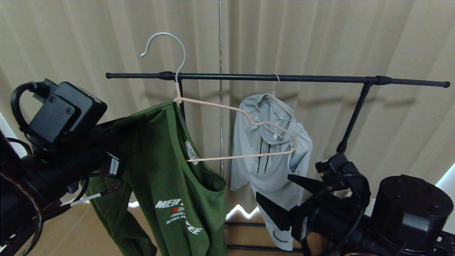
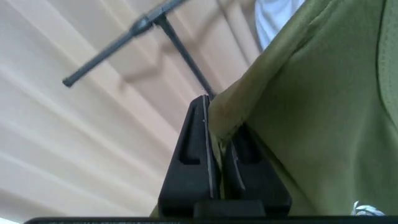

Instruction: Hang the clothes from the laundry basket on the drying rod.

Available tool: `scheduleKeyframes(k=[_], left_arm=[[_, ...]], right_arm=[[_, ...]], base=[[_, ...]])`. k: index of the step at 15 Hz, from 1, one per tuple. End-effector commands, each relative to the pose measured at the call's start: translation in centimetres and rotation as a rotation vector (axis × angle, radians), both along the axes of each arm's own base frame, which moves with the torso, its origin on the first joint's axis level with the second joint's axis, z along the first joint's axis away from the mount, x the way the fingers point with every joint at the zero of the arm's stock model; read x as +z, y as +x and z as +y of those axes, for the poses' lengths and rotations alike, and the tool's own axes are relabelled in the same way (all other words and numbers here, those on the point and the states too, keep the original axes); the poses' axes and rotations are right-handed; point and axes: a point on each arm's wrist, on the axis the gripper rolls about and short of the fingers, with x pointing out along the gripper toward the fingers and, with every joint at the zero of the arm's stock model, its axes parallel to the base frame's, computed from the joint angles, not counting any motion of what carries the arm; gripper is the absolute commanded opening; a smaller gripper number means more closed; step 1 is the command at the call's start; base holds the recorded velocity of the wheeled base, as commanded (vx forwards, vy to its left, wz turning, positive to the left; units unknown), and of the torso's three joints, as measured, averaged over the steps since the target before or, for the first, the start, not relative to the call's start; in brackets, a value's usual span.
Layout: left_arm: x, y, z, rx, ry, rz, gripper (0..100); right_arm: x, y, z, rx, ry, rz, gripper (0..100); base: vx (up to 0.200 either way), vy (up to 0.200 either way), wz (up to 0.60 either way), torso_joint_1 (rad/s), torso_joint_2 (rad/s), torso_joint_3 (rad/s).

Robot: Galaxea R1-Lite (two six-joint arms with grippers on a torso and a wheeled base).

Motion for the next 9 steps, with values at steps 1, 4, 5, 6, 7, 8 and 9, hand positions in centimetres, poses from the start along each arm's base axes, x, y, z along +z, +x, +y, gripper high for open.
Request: scheduleKeyframes(k=[1, 4, 5, 6, 7, 8, 9], left_arm=[[0.4, -0.2, -0.8, -0.039, -0.035, -0.004, 0], [0.6, -0.6, -1.5, -0.08, -0.067, 0.002, 0], [0.7, -0.7, -1.6, -0.085, -0.072, -0.001, 0], [0.7, -0.7, -1.6, -0.085, -0.077, -0.001, 0], [0.8, -1.0, -2.0, -0.106, -0.094, 0.003, 0], [0.8, -1.1, -2.2, -0.12, -0.107, 0.008, 0], [0.8, -1.2, -2.3, -0.129, -0.119, 0.013, 0]], right_arm=[[-0.8, 0.5, 0.8, 0.007, -0.001, -0.002, 100], [-1.7, 1.8, 2.2, 0.006, 0.04, -0.043, 100], [-1.9, 2.2, 2.7, 0.006, 0.049, -0.051, 100], [-1.9, 2.4, 2.9, 0.006, 0.052, -0.054, 100], [-1.9, 2.8, 3.4, 0.006, 0.058, -0.059, 100], [-2.1, 3.1, 3.7, 0.006, 0.059, -0.06, 100], [-2.1, 3.3, 4.0, 0.006, 0.062, -0.063, 100]], base=[[0.0, 0.0, 0.0, 0.0, 0.0, 0.0], [0.0, 0.0, 0.0, 0.0, 0.0, 0.0], [0.0, 0.0, 0.0, 0.0, 0.0, 0.0], [0.0, 0.0, 0.0, 0.0, 0.0, 0.0], [0.0, 0.0, 0.0, 0.0, 0.0, 0.0], [0.0, 0.0, 0.0, 0.0, 0.0, 0.0], [0.0, 0.0, 0.0, 0.0, 0.0, 0.0]])
